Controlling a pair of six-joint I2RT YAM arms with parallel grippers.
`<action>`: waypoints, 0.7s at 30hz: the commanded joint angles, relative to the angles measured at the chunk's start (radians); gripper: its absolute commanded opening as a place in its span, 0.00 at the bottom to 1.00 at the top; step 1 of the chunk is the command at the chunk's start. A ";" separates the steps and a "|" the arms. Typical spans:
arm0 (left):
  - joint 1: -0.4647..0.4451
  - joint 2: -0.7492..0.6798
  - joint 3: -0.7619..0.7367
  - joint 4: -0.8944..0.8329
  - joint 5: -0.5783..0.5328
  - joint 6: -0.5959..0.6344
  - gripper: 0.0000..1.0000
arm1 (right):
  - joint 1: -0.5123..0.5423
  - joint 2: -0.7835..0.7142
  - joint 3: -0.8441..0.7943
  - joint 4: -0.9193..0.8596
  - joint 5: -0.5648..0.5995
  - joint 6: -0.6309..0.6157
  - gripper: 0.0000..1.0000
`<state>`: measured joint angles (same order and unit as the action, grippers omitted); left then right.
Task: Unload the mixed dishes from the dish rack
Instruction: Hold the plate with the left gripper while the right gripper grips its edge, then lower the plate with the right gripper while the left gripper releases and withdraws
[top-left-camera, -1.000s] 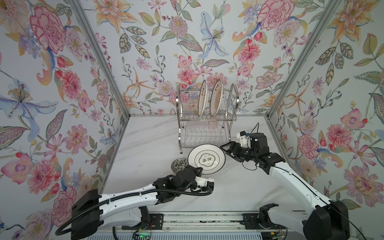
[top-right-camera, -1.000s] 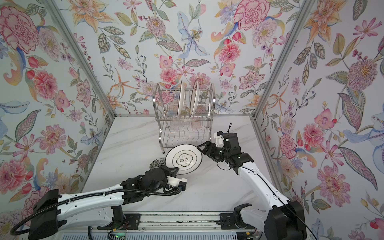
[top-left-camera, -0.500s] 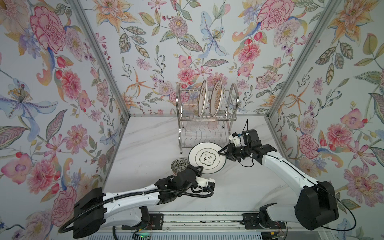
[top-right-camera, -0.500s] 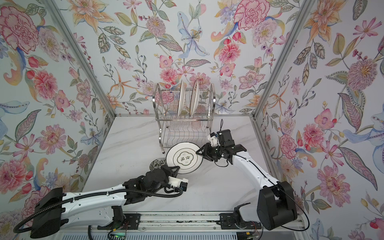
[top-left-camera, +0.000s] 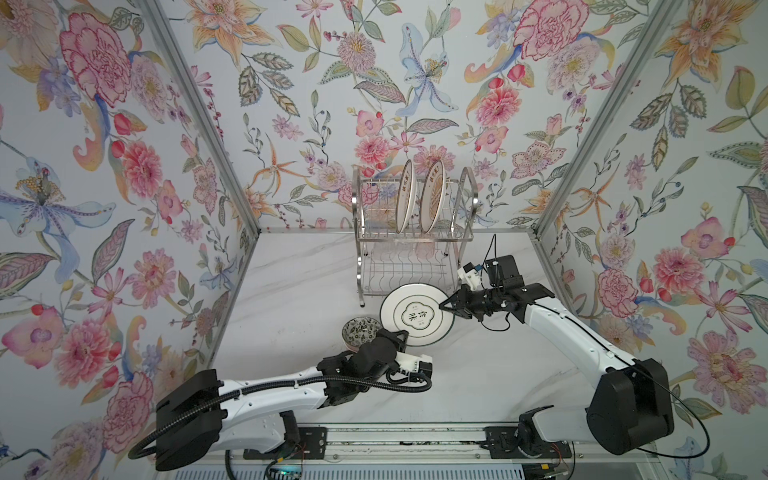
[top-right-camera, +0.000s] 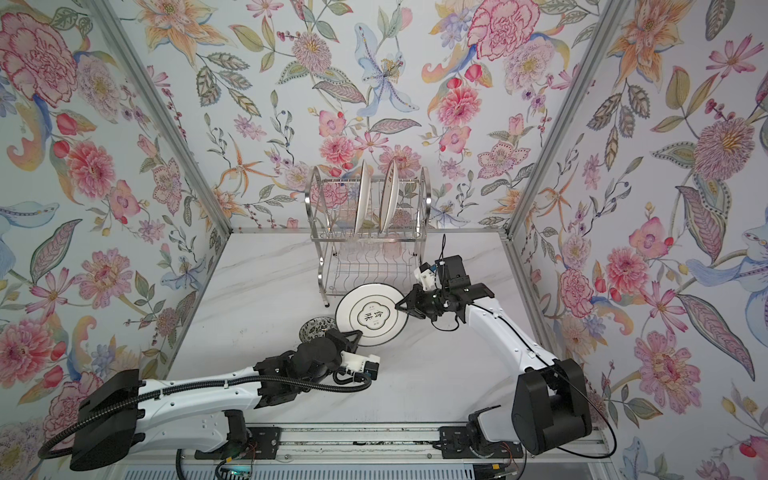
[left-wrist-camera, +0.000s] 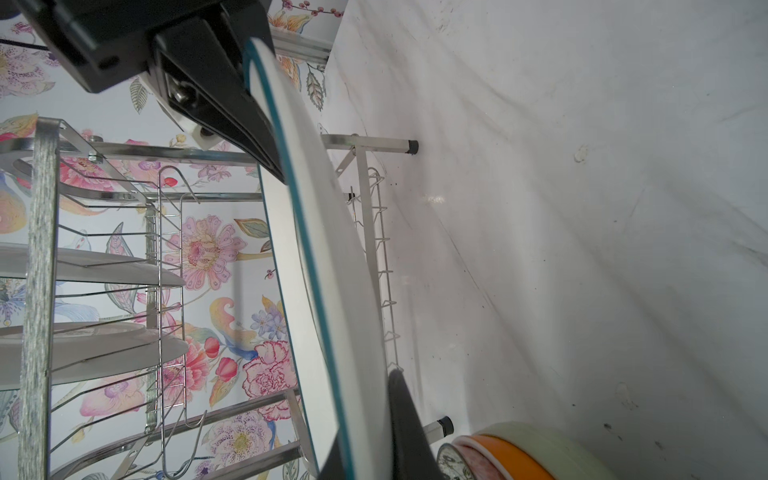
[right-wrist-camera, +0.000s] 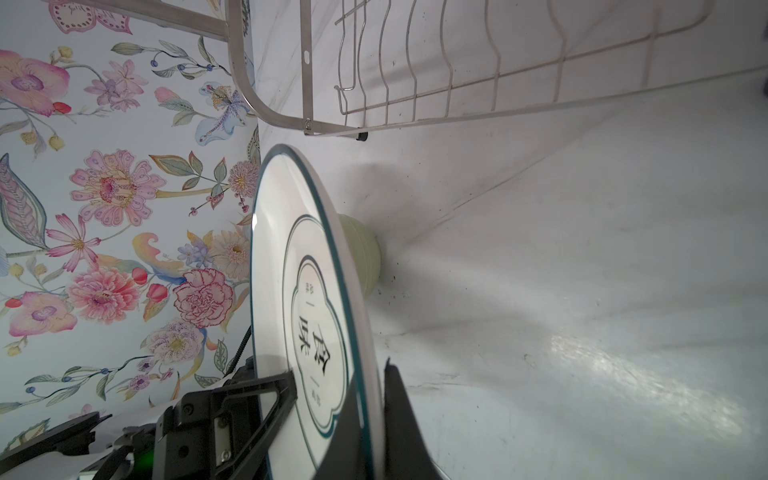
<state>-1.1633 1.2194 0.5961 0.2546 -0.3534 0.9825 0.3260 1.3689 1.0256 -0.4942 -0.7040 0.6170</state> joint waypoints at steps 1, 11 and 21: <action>-0.003 0.031 0.018 0.090 -0.040 0.034 0.20 | 0.014 -0.044 -0.012 -0.030 0.002 0.021 0.00; -0.003 -0.091 0.014 0.009 -0.008 -0.094 0.99 | -0.064 -0.184 -0.064 0.052 0.158 0.054 0.00; 0.025 -0.375 0.048 -0.170 0.086 -0.487 0.99 | -0.087 -0.304 -0.165 0.053 0.269 -0.104 0.00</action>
<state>-1.1568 0.8845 0.6205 0.1398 -0.3061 0.6495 0.2443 1.1019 0.9005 -0.4759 -0.4545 0.5858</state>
